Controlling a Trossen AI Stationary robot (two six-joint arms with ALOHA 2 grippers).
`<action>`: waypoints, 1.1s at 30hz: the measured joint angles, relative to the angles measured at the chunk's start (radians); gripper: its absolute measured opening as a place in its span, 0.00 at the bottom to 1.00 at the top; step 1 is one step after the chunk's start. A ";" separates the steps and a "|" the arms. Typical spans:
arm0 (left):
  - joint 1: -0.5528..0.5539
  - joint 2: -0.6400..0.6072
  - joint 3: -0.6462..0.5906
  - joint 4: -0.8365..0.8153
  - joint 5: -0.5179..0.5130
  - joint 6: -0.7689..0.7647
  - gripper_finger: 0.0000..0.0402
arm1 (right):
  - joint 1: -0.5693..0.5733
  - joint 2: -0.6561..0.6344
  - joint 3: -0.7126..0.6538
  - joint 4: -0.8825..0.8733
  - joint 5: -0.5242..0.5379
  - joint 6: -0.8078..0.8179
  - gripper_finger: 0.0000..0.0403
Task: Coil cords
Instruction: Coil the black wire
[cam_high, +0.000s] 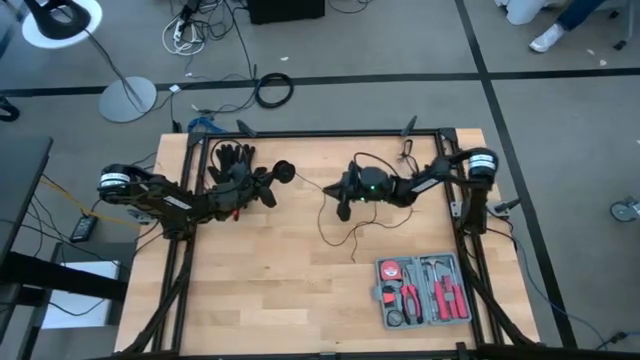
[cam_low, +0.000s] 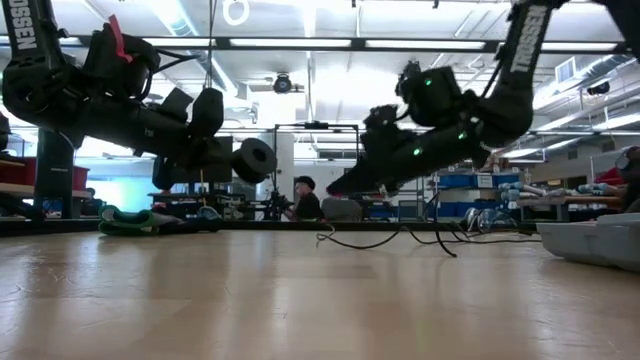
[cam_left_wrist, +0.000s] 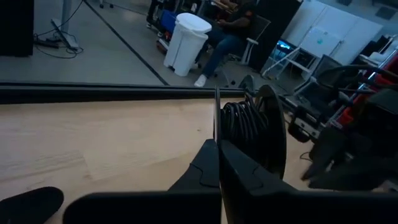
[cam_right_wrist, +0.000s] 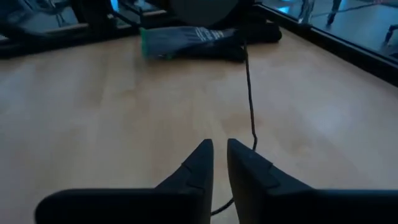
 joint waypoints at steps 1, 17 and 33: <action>0.000 0.000 0.001 0.000 0.000 0.001 0.00 | 0.000 0.024 0.016 0.013 0.013 0.000 0.10; 0.000 0.000 0.003 0.021 -0.001 0.042 0.00 | -0.003 0.167 0.245 -0.172 0.165 -0.150 0.29; 0.000 0.000 0.003 0.056 0.002 0.054 0.00 | -0.006 0.165 0.246 -0.303 0.221 -0.090 0.21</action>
